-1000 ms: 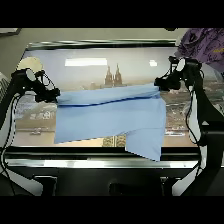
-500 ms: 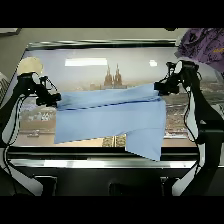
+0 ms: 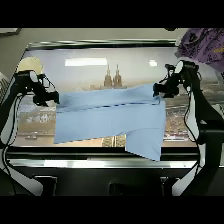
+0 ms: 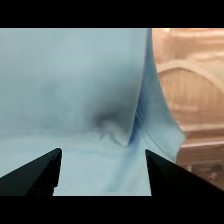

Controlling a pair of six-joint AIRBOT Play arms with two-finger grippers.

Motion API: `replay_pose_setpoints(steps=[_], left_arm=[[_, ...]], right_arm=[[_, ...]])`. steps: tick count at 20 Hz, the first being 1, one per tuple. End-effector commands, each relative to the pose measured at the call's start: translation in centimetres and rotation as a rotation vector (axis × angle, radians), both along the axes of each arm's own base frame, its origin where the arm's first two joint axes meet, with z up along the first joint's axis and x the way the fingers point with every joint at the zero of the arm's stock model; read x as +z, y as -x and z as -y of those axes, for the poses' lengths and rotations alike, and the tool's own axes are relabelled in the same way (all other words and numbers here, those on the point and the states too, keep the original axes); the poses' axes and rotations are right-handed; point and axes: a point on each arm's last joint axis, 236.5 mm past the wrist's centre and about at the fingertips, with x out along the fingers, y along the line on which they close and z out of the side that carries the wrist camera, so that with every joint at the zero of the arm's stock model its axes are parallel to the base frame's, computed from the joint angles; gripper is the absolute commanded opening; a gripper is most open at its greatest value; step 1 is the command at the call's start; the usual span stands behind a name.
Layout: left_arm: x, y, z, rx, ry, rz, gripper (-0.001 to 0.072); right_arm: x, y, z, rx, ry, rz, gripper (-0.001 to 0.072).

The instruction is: Fold the clothes and pants, and hang the long-sleeved shirts on hangers.

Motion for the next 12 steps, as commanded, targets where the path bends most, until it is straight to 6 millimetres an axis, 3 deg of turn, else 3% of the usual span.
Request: replay_pose_setpoints(steps=[1, 4, 6, 10, 12], left_arm=[[5.7, 0.5, -4.0, 0.015, -0.116, 0.055, 0.0686], [9.7, 3.8, -7.1, 0.127, -0.08, 0.111, 0.0682], [10.1, 7.5, -8.8, 0.213, -0.029, 0.104, 0.0669], [7.9, 14.3, -9.9, 0.346, 0.021, 0.023, 0.0669], [6.5, 15.9, -9.7, 0.363, 0.032, -0.026, 0.0669]], right_arm=[[4.8, 1.1, 2.8, -0.023, 0.005, 0.051, 0.0601], [7.7, 4.7, 6.2, -0.101, -0.18, 0.067, 0.0599], [6.2, 10.0, 8.0, -0.193, -0.289, -0.018, 0.0599], [1.2, 20.5, 5.3, -0.294, -0.488, -0.195, 0.0598], [-1.2, 23.6, 3.6, -0.305, -0.516, -0.26, 0.0598]])
